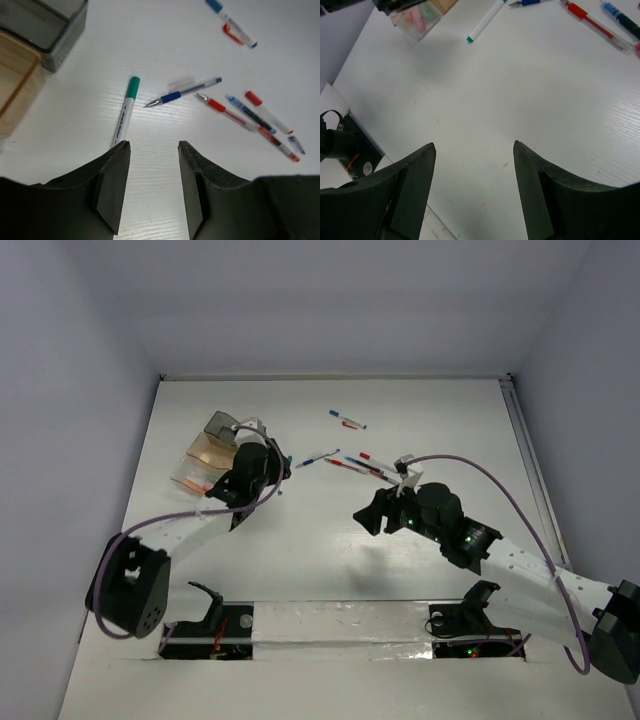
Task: Sort the stationery into containers
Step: Place the pen in the storage box, then pick up the pen from the center of the board.
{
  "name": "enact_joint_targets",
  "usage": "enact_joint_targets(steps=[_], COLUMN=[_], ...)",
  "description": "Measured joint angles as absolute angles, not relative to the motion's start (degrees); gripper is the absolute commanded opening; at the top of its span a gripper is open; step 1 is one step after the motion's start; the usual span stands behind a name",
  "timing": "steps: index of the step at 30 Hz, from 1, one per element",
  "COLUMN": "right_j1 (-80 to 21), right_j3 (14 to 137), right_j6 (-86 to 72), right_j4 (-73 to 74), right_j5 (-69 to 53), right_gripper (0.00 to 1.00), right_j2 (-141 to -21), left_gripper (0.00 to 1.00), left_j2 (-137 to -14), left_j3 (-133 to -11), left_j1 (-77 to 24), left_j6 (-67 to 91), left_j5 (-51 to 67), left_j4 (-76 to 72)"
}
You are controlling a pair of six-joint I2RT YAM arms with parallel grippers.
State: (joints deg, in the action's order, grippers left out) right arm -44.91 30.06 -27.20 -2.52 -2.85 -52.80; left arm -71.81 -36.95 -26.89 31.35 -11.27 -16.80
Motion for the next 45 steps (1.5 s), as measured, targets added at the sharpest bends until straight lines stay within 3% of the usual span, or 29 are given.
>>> enact_joint_targets(steps=[10, 20, 25, 28, 36, 45], right_j1=[-44.2, -44.2, -44.1, -43.8, -43.8, -43.8], right_j3=[30.0, 29.9, 29.9, 29.9, 29.9, 29.6], right_j6=[-27.2, -26.9, -26.7, -26.7, -26.8, -26.8], right_j4=[-2.5, -2.3, -2.1, -2.1, -2.0, -2.1], right_j5=[-1.5, -1.5, -1.4, -1.4, -1.4, -1.5], right_gripper=[0.69, 0.69, 0.69, 0.69, 0.69, 0.69], right_j2=[-51.6, -51.6, -51.6, -51.6, -50.7, -50.7], left_gripper=[0.41, 0.27, 0.15, 0.0, 0.0, 0.0], left_j2=[-92.6, -101.3, -101.9, -101.9, -99.7, -83.6], left_j3=[-48.8, -52.9, -53.4, -53.5, -52.2, -51.1], left_j1=[-27.7, -27.7, -27.7, -27.7, -27.7, -27.5], left_j6=[26.6, 23.9, 23.4, 23.3, 23.9, 27.0], left_j5=[-11.2, -15.6, -17.4, -18.0, -16.5, -12.7], left_j4=[-10.4, -8.9, -8.9, -8.9, -8.8, -12.2])
